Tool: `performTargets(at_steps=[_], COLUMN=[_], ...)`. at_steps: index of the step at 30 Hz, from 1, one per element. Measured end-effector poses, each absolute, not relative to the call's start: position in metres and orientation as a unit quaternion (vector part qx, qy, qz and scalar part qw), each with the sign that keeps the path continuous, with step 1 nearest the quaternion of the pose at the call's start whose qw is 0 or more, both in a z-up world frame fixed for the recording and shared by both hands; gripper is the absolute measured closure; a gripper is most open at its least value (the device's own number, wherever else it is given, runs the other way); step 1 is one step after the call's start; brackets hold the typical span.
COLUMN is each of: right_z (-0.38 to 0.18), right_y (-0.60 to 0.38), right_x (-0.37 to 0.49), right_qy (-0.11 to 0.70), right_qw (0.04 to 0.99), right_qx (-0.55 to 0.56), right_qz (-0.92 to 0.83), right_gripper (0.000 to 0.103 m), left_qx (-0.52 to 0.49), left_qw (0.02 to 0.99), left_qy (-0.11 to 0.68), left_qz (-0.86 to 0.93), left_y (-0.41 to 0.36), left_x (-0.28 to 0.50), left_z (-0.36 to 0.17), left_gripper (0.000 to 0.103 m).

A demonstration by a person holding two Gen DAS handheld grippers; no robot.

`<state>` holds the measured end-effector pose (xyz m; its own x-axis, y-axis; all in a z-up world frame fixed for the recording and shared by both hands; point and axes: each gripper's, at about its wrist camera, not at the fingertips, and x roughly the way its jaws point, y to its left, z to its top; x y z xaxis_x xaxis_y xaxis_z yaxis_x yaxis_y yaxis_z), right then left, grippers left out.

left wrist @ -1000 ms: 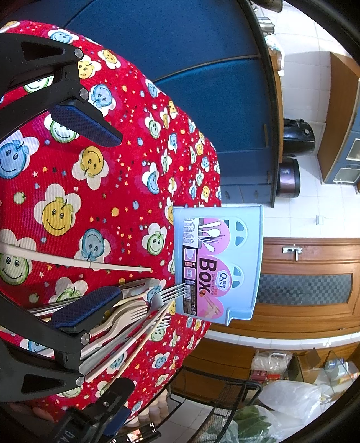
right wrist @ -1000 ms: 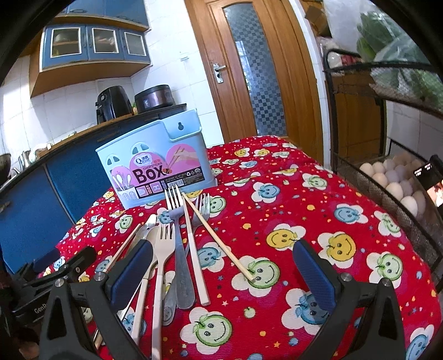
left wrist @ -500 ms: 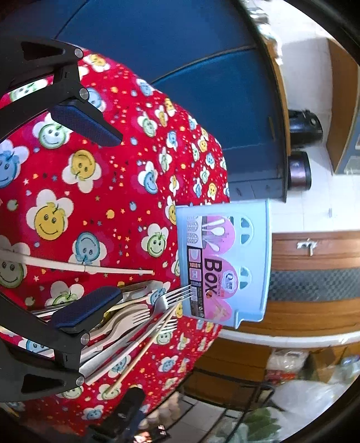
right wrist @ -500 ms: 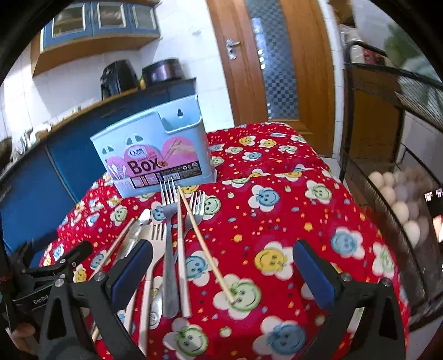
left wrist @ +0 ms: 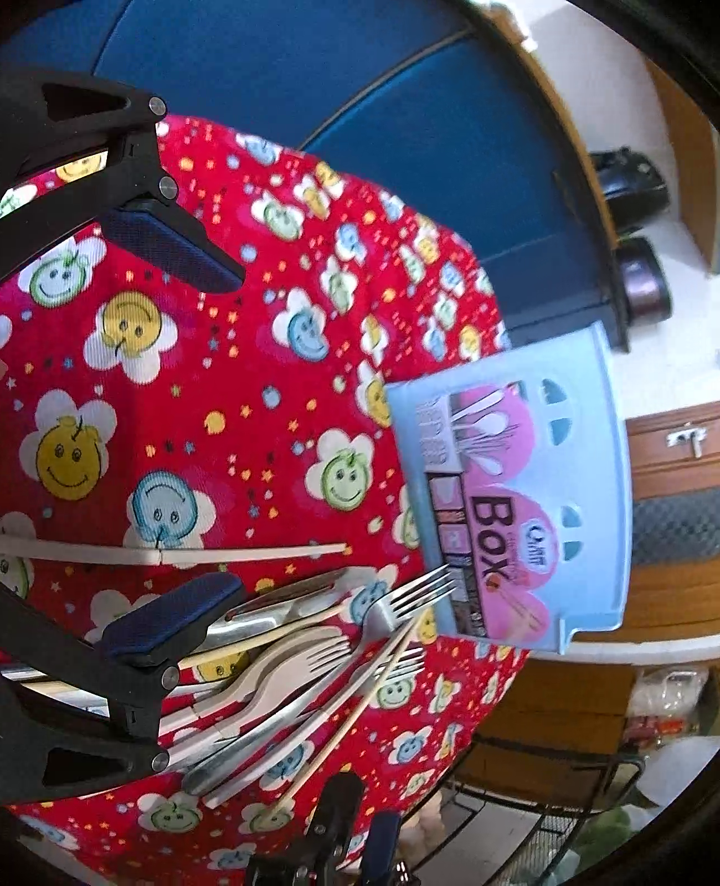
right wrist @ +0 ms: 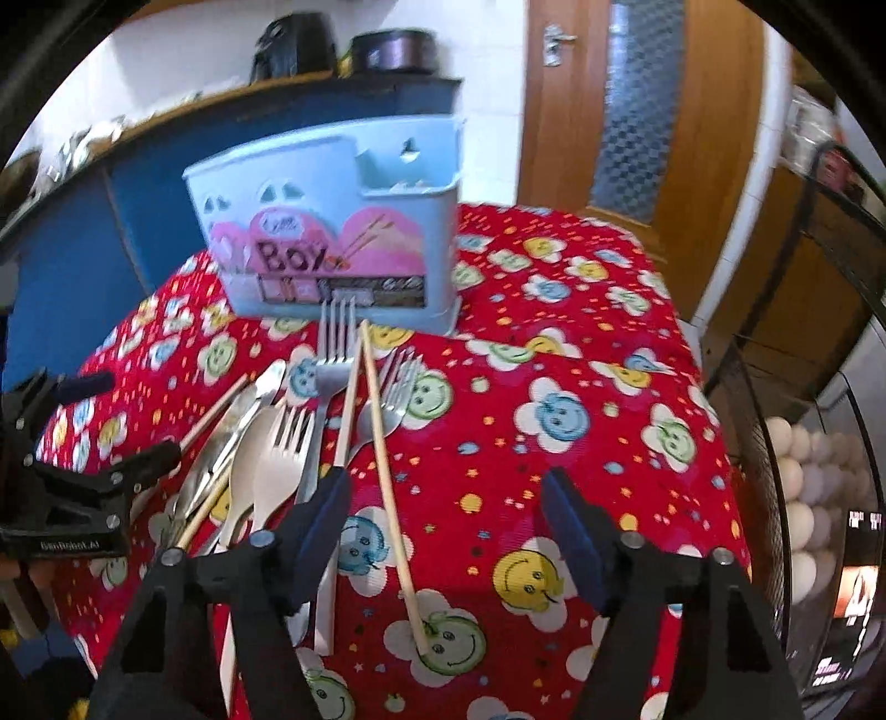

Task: Organize utensils
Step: 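Grasp a wooden chopstick with the left tool while the right tool grasps another chopstick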

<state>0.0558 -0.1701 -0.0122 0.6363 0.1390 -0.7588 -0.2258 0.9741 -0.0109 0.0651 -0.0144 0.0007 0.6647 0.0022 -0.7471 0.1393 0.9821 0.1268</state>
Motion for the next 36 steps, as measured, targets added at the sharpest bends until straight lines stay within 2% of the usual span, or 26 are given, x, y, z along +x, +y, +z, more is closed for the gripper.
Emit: performTargets(at_steps=[4, 5, 8, 10, 13, 22, 24, 28, 29, 30, 32, 34, 36], right_z=[-0.021, -0.023, -0.027, -0.029, -0.028, -0.025, -0.025, -0.023, -0.023, -0.022, -0.022, -0.022, -0.02], right_y=[-0.161, -0.159, -0.156, -0.154, -0.15, -0.136, -0.133, -0.131, -0.131, -0.13, -0.13, -0.13, -0.131], right_x=[0.066, 0.069, 0.075, 0.079, 0.086, 0.112, 0.118, 0.125, 0.127, 0.126, 0.129, 0.13, 0.129], right_qy=[0.447, 0.454, 0.47, 0.482, 0.493, 0.525, 0.533, 0.539, 0.541, 0.543, 0.545, 0.545, 0.543], right_qw=[0.882, 0.878, 0.867, 0.858, 0.849, 0.818, 0.813, 0.807, 0.805, 0.804, 0.802, 0.803, 0.805], right_qx=[-0.089, -0.095, -0.107, -0.115, -0.129, -0.157, -0.157, -0.159, -0.157, -0.155, -0.157, -0.158, -0.156], right_qz=[0.116, 0.117, 0.125, 0.132, 0.14, 0.174, 0.177, 0.183, 0.185, 0.187, 0.184, 0.18, 0.18], right_gripper=[0.039, 0.04, 0.047, 0.056, 0.062, 0.065, 0.066, 0.069, 0.069, 0.072, 0.082, 0.094, 0.096], left_qx=[0.096, 0.1, 0.106, 0.106, 0.113, 0.098, 0.1, 0.116, 0.12, 0.126, 0.127, 0.123, 0.119], left_qw=[0.897, 0.895, 0.884, 0.876, 0.865, 0.824, 0.822, 0.818, 0.817, 0.817, 0.816, 0.817, 0.819], left_qy=[0.428, 0.431, 0.452, 0.465, 0.482, 0.544, 0.544, 0.541, 0.54, 0.538, 0.537, 0.536, 0.533], left_qz=[-0.051, -0.052, -0.058, -0.069, -0.082, -0.124, -0.135, -0.159, -0.161, -0.163, -0.171, -0.174, -0.174], left_y=[-0.016, -0.017, -0.018, -0.019, -0.021, -0.012, -0.015, -0.027, -0.029, -0.032, -0.035, -0.036, -0.036], left_x=[0.072, 0.074, 0.081, 0.085, 0.09, 0.112, 0.11, 0.101, 0.099, 0.098, 0.097, 0.096, 0.095], left_z=[-0.005, -0.006, -0.011, -0.013, -0.013, -0.017, -0.015, -0.011, -0.01, -0.01, -0.01, -0.01, -0.008], left_gripper=[0.004, 0.008, 0.012, 0.016, 0.016, 0.019, 0.028, 0.058, 0.062, 0.064, 0.076, 0.082, 0.092])
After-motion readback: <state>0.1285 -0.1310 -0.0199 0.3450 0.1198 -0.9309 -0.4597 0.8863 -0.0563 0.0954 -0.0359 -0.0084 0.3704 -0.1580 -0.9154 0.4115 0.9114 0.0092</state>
